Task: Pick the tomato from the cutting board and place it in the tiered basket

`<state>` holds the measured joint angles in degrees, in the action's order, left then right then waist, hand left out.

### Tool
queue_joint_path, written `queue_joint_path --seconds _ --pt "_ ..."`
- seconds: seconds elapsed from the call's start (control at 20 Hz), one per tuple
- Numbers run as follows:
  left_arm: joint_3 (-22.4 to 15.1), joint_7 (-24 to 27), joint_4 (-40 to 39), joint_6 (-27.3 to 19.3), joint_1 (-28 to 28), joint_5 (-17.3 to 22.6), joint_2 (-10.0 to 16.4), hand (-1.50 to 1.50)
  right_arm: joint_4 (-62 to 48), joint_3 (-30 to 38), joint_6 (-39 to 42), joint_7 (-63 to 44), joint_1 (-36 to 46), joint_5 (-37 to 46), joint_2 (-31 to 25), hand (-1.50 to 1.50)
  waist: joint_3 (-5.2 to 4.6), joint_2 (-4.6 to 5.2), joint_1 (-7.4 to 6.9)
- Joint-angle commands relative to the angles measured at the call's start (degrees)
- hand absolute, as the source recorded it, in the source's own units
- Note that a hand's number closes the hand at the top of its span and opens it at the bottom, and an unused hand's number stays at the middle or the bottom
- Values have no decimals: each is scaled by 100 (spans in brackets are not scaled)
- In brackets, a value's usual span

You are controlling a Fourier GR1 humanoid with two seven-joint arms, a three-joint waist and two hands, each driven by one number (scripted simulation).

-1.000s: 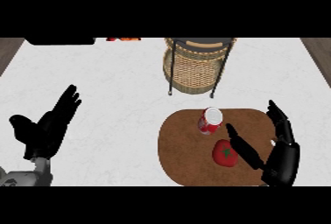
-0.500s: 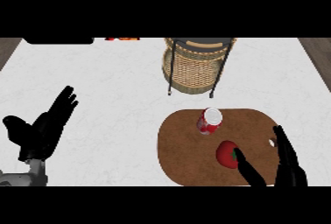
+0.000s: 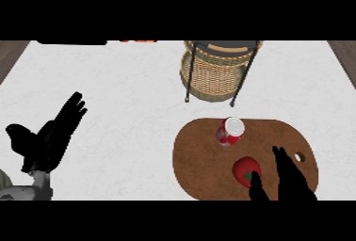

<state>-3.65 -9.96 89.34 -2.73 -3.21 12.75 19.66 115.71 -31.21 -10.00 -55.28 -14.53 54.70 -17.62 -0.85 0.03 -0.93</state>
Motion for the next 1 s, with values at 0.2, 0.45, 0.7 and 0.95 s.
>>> queue_joint_path --seconds 0.2,0.45,0.7,0.95 --pt "115 -127 -61 45 -179 37 25 0 45 -460 1989 -2398 1394 1159 1458 -150 65 11 14" --pt "22 -154 219 30 106 25 -87 0 -610 -562 1745 -2659 1449 1249 1740 -150 76 0 7" --pt "131 -150 11 25 -136 -26 -124 0 -758 -222 2023 -2472 1615 1242 1752 -150 80 0 84" --pt "330 15 -54 313 31 83 4 0 -1095 8 1529 -1774 1039 1787 1736 -150 83 -10 106"
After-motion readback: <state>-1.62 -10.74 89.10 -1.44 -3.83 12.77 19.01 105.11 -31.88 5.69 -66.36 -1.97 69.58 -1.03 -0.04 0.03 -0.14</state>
